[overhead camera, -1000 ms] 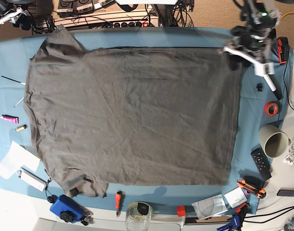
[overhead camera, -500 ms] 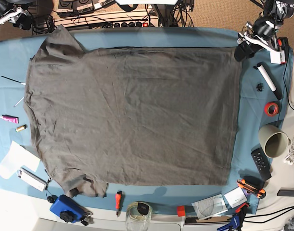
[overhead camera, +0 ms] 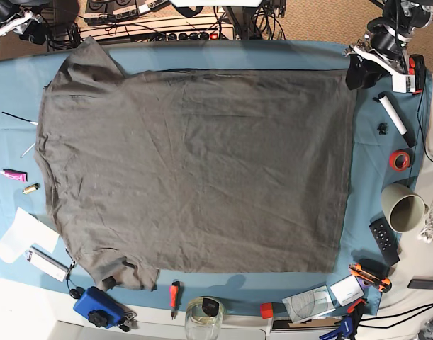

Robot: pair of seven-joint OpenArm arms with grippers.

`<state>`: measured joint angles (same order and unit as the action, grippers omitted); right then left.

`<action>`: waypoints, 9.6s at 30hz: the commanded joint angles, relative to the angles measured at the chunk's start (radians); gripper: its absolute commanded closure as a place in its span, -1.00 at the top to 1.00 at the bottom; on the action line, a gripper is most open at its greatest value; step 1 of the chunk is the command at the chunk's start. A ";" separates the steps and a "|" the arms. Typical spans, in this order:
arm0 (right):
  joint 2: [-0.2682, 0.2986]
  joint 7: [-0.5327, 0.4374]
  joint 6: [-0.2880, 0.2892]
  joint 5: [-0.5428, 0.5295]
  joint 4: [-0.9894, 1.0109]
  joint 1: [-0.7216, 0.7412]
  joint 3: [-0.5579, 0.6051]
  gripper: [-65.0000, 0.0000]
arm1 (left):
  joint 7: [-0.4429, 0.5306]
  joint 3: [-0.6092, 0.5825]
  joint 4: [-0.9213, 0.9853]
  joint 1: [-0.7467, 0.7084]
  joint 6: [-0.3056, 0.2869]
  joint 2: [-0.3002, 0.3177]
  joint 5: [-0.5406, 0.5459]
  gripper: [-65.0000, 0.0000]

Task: Fold the T-shirt properly
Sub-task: 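Grasp the shoulder corners of the grey shirt with both grippers, then lift the shoulder edge with both grippers and pull it taut, then fold the shoulder edge over onto the shirt body with both grippers, then lower the folded edge onto the shirt and open both grippers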

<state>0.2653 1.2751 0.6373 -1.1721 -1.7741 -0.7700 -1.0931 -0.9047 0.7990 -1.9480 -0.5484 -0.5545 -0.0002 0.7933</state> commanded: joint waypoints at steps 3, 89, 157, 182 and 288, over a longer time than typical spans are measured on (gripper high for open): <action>0.014 -0.023 0.007 -0.013 -0.011 -0.011 -0.014 -0.15 | 0.038 0.004 -0.016 0.011 0.023 0.006 -0.006 -0.33; 0.011 -0.019 0.061 0.040 0.278 0.271 0.301 -0.15 | -0.082 -0.091 0.131 0.033 0.087 0.006 -0.142 -0.16; 0.031 0.107 0.061 -0.188 0.093 0.153 0.026 -1.00 | -0.317 0.159 0.092 -0.021 0.042 0.087 0.292 -1.00; 0.031 0.035 0.052 0.035 0.093 0.355 0.152 -1.00 | -0.237 0.037 0.092 0.142 0.108 0.131 0.089 -1.00; 0.050 -0.317 -0.148 0.781 0.291 0.853 0.517 -1.00 | -0.003 -0.332 0.184 0.468 0.169 0.216 -0.378 -1.00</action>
<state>0.2932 0.9897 0.4942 -0.3908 -1.4685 0.0639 -0.5690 -0.9333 0.4637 -1.7508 -0.0917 -0.3920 0.2028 0.4126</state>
